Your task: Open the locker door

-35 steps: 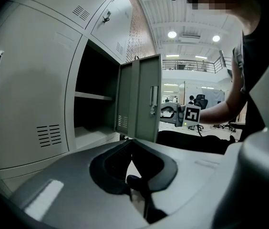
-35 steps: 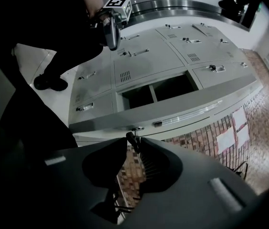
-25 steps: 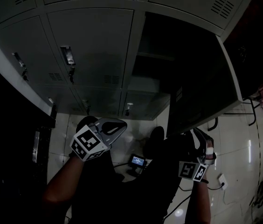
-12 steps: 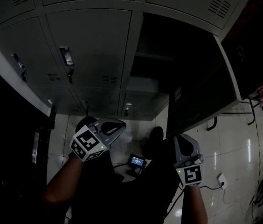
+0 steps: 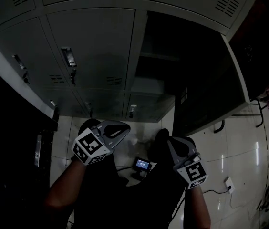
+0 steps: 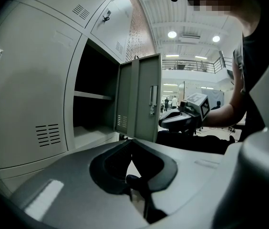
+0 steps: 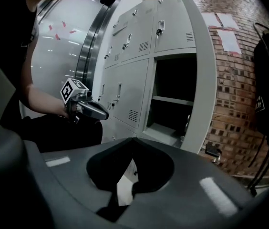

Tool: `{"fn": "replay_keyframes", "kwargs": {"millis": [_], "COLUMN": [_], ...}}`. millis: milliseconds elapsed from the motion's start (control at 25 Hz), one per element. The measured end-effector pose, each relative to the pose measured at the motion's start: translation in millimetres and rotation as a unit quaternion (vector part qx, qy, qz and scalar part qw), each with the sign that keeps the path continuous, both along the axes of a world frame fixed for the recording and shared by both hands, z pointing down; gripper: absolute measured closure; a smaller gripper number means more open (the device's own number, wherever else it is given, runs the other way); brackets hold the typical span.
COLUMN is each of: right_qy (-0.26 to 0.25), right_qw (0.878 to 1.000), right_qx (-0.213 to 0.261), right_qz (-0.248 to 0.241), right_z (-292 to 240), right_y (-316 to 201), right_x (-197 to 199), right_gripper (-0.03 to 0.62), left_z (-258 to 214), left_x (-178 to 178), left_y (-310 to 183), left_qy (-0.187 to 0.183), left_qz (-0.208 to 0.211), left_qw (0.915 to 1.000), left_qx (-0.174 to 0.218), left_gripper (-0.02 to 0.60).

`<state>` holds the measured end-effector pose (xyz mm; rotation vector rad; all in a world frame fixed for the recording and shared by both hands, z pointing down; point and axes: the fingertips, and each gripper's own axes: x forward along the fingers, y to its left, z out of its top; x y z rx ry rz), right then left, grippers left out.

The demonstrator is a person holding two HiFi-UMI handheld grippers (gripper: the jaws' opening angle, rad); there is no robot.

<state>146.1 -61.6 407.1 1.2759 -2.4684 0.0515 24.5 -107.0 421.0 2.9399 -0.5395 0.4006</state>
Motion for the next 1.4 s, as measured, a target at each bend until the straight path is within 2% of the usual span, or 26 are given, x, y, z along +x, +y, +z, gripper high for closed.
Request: {"fn": "replay_keyframes", "kwargs": {"millis": [160,360,1400], "right_qy": [-0.031,-0.069,-0.053], "right_qw": [0.999,0.997,0.998], "right_qx": [-0.013,-0.018,-0.018], "right_qz": [-0.002,0.022,0.019], "right_z": [-0.1,-1.2,2.0], "right_y": [0.1,-2.0,-4.2], "right_x": [4.1,17.3,12.9], "right_gripper": [0.592,0.592,0.592], "left_z": [0.9,0.6,-1.0], "left_x": [0.6,0.6,0.7], "left_y": [0.5,0.2,0.4], "left_qy": [-0.003,-0.006,-0.006], "left_qz": [0.0,-0.001,-0.001], "left_qw": [1.0,1.0,1.0], "left_qx": [-0.001,-0.001,0.004], "left_gripper": [0.569,0.569,0.569]}}
